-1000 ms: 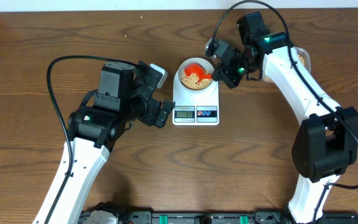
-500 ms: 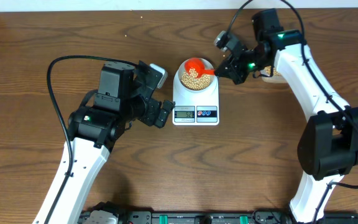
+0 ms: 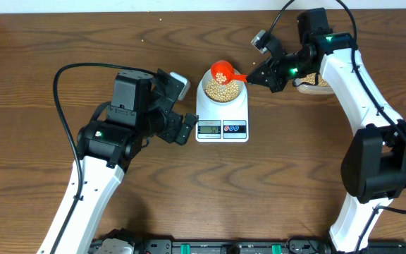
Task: Scoop item into bowl and weigh 50g on scale
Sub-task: 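Tilt the red scoop over the bowl to pour a few soybeans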
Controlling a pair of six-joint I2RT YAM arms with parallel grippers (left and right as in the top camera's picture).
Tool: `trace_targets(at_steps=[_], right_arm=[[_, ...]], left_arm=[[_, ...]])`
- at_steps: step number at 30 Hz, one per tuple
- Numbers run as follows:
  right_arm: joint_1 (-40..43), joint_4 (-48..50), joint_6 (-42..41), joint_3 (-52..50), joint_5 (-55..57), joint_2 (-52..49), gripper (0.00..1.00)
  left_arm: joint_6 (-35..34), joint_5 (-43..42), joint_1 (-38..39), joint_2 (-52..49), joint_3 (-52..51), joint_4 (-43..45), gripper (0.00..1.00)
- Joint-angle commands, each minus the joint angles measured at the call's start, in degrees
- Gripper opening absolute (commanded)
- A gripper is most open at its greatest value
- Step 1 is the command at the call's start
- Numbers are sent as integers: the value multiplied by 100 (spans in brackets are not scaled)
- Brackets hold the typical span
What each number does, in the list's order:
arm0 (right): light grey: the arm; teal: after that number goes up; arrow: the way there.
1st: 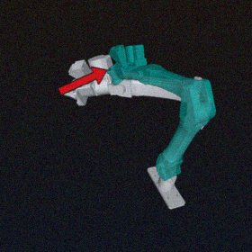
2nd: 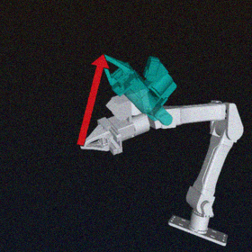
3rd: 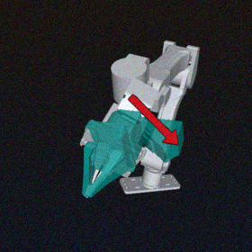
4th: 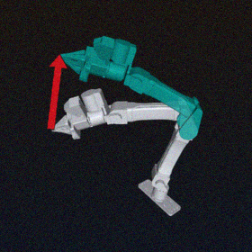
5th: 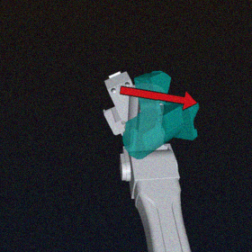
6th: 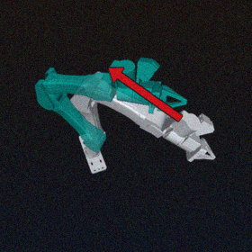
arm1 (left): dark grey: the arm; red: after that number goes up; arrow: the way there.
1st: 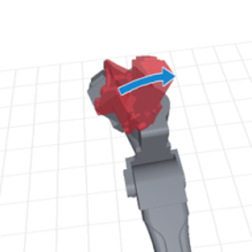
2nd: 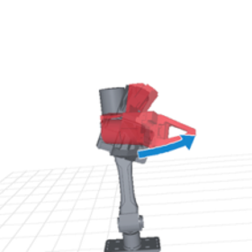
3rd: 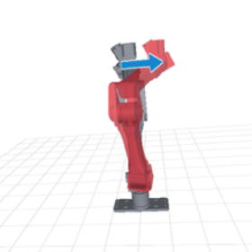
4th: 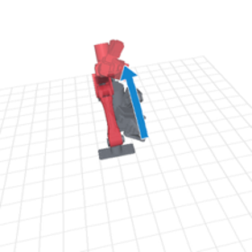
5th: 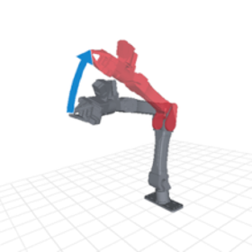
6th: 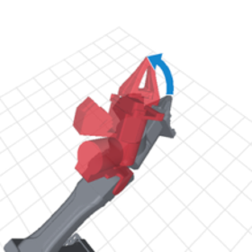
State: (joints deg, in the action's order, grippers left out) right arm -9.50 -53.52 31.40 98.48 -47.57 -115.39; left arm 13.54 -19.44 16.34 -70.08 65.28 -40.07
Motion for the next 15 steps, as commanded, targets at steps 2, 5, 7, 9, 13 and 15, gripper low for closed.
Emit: trace_targets(at_steps=[2, 5, 7, 9, 13, 15], right_arm=[[22, 17, -70, -24, -229, 144, 1], [33, 48, -70, -24, -227, 179, 1], [52, 59, -70, -24, -227, 195, 1], [68, 66, -70, -24, -208, 219, 1], [131, 61, -72, -24, -212, 260, 1], [195, 61, -74, -24, -264, 323, 1]], left_arm=[[13, -68, 13, -2, -17, 0, 94], [13, -68, 13, -2, -17, 0, 94], [13, -68, 13, -2, -17, 0, 94], [13, -68, 13, -2, -17, 0, 94], [13, -68, 13, -2, -17, 0, 94], [13, -68, 13, -2, -17, 0, 94]])
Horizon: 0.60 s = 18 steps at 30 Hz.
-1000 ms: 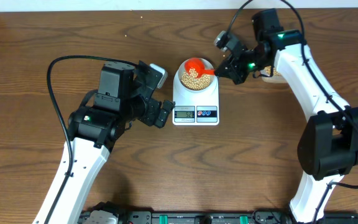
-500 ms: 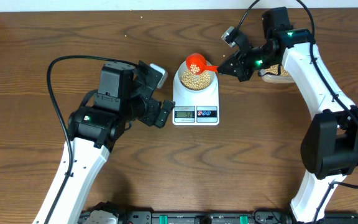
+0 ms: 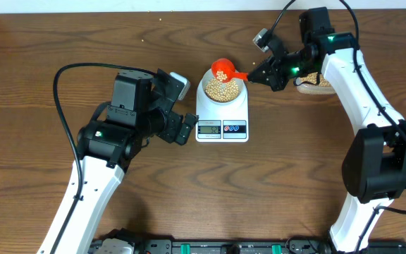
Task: Scoop item into bowl and weigh 50g on scale
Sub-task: 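Tilt the red scoop over the bowl to pour a few soybeans, then carry the red scoop right back to the soybean tub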
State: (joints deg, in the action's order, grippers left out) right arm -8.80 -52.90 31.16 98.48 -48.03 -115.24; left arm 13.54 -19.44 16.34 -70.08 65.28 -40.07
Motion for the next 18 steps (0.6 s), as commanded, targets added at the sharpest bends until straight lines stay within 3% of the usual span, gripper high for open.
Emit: trace_targets(at_steps=[1, 11, 18], right_arm=[[162, 0, -48, -24, -254, 343, 1], [1001, -31, -542, -24, -1305, 811, 1], [2070, -474, -890, -24, -1991, 988, 1]], left_arm=[[13, -68, 13, -2, -17, 0, 95], [13, -68, 13, -2, -17, 0, 94], [13, -68, 13, -2, -17, 0, 94]])
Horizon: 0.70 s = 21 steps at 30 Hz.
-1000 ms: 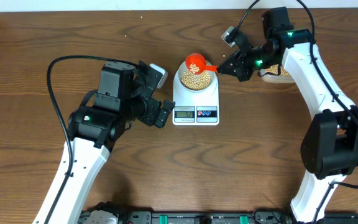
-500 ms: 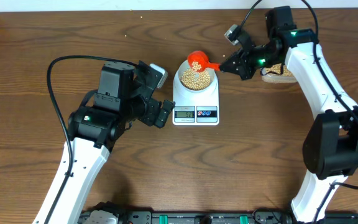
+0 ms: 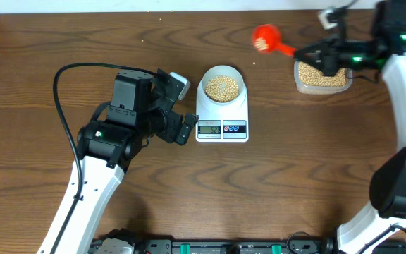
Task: Scoop item into bowl and weigh 50g on scale
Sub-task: 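Carry the red scoop right back to the soybean tub, then dip the red scoop into the soybean tub and scoop beans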
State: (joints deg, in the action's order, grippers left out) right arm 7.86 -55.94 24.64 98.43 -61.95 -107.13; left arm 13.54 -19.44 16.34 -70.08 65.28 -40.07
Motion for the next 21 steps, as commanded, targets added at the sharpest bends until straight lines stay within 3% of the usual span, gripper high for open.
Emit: trace_targets(at_steps=[1, 7, 11, 21], right_arm=[[570, -280, -240, -20, -658, 177, 1], [1416, -820, -232, -20, -656, 177, 1], [1886, -1005, -234, -20, 52, 177, 1], [1670, -1123, -352, -20, 2221, 177, 1]], left_arm=[[13, -68, 13, -2, -17, 0, 94], [13, -68, 13, -2, -17, 0, 94], [13, -68, 13, -2, -17, 0, 94], [13, -68, 13, -2, -17, 0, 94]])
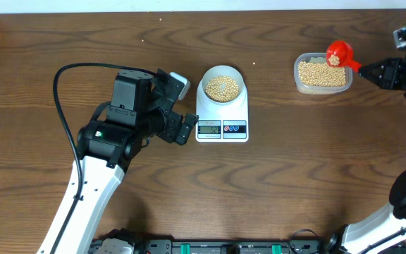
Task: Scoop item into bowl and weigh 50g on scale
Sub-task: 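Dip the red scoop into the soybean tub and scoop beans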
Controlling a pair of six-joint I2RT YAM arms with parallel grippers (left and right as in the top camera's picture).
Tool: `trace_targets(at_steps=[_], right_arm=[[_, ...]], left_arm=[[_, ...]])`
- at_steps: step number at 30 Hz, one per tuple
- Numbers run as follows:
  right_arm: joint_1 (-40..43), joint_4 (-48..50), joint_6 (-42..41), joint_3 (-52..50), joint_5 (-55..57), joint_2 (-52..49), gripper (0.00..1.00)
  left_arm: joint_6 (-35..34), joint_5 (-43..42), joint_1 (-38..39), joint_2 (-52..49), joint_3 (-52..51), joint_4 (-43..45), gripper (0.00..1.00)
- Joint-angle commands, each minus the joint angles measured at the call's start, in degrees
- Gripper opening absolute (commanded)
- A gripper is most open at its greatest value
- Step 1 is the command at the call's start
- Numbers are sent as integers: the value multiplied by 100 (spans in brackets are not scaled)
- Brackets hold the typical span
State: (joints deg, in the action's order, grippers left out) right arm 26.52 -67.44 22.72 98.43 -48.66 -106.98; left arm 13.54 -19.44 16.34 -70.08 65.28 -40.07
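A white bowl [223, 87] full of tan beans sits on the white scale [222, 127] at the table's middle. At the far right a clear tub [322, 74] holds more beans. My right gripper [371, 70] is shut on the handle of a red scoop [339, 53], whose cup hangs over the tub's right end with a few beans in it. My left gripper [187, 129] hovers just left of the scale's display; whether its fingers are open or shut does not show.
A few stray beans [162, 20] lie near the table's far edge. The left arm's black cable [58, 99] loops over the table's left side. A black rail [210, 247] runs along the front edge.
My right gripper has moved right with the scoop, from left of the tub to over the tub's right end. The left arm and the scale have not moved.
At first my right gripper held the scoop tipped over the bowl on the scale, and stayed there a moment later. Then it held the scoop well to the right of the scale, a few beans inside. Now the scoop hangs over the tub.
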Motion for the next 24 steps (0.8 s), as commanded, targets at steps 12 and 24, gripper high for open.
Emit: trace_targets(at_steps=[12, 24], right_arm=[[-1392, 424, -800, -20, 3709, 160, 1], [-2789, 614, -964, -20, 6728, 162, 1]], left_arm=[[13, -66, 13, -2, -17, 0, 94], [13, -68, 13, -2, -17, 0, 94]])
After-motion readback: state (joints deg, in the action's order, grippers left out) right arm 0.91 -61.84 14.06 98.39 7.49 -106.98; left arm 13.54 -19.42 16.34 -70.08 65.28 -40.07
